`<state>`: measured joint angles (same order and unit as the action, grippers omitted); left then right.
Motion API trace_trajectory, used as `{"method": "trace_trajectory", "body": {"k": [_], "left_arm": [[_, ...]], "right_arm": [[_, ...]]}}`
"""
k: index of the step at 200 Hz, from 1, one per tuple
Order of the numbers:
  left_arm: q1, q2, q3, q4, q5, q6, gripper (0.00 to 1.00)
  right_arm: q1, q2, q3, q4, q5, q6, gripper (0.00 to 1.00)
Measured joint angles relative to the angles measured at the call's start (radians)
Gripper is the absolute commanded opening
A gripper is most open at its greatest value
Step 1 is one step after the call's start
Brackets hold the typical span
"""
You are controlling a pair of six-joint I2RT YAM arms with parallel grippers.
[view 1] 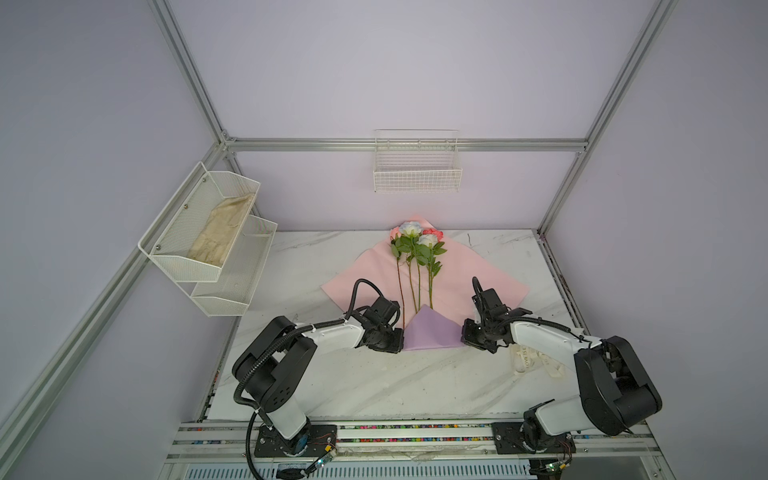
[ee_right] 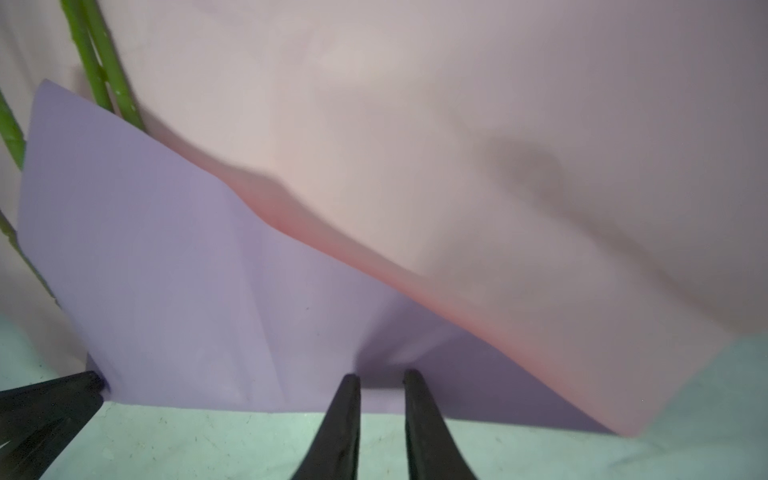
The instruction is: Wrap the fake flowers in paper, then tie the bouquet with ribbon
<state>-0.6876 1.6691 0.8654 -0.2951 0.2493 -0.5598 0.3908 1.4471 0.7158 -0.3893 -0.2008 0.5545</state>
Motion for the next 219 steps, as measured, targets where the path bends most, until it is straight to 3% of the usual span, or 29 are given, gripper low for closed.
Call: {"method": "trace_trajectory", "body": {"k": [50,104,139,182,219], "left_arm": [[0.0,-0.046,-0.046,0.019,-0.02,-0.006,0.24],[0.0,-0.061,-0.061,0.016,-0.037,-0.006,0.17],[0.0,-0.061,-0.065,0.019,-0.038,-0.006,0.17],[0.0,-0.061,-0.067,0.022,-0.039,-0.006,0.17],[0.0,-0.064,-0.07,0.024,-0.041,-0.008,0.17]], "right_arm": [[0.0,0.001,0.0,-0.012,0.029,0.003,0.24],[0.021,-0.054,0.026,0.048,-0.059,0.022,0.25],[0.129,-0.085,0.074,0.153,-0.125,0.072,0.25],[0.29,0.066,0.127,0.254,-0.139,0.142,0.21],[0.366,0.185,0.167,0.264,-0.124,0.171,0.2]]}}
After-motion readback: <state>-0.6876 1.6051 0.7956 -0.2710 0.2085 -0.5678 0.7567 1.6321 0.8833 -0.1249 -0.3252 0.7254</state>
